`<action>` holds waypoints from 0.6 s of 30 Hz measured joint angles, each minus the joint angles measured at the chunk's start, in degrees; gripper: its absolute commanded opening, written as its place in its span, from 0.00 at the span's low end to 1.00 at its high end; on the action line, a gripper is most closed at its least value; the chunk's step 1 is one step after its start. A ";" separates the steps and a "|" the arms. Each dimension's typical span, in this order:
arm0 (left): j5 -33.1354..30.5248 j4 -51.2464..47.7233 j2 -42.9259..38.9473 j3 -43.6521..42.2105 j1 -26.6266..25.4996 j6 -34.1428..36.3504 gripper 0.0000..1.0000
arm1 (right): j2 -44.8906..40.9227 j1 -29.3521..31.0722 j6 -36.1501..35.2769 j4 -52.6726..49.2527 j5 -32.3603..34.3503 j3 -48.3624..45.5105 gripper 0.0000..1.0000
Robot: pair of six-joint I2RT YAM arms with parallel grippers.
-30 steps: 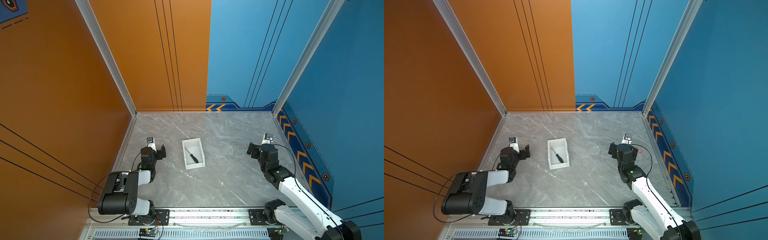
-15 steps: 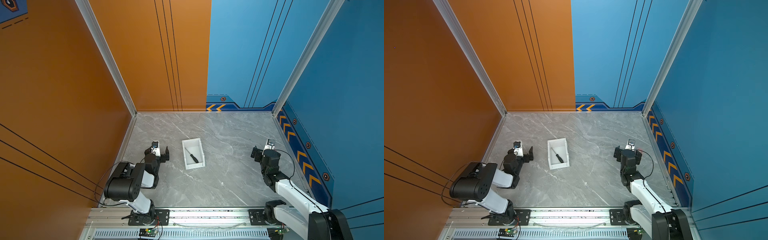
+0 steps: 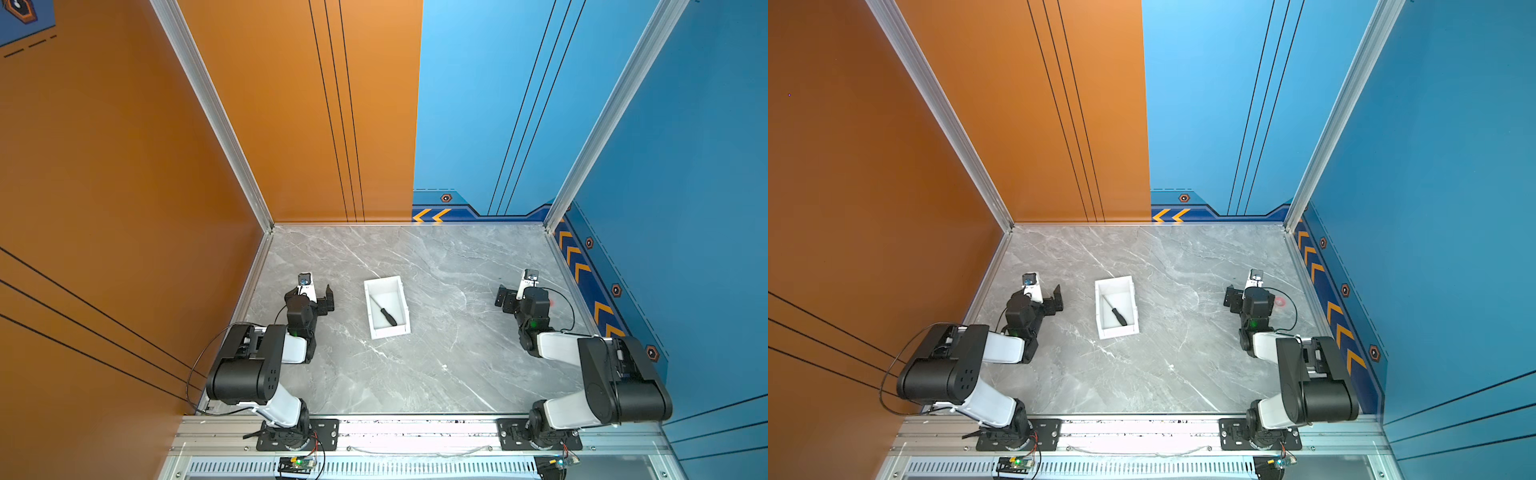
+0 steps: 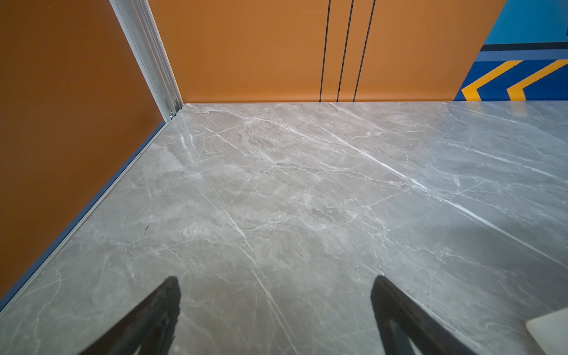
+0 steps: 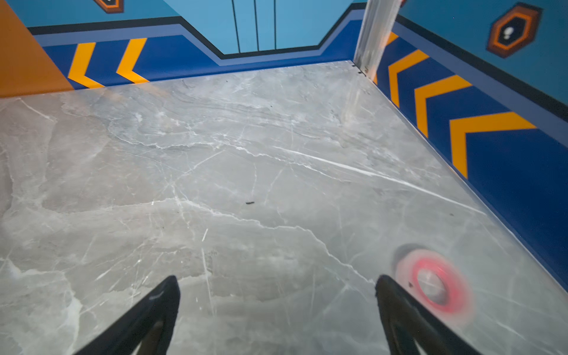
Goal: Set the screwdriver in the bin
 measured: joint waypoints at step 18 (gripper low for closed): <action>0.02 -1.73 -0.02 0.00 0.00 -0.20 0.98 | 2.05 -0.33 -1.42 7.78 -2.38 -1.11 1.00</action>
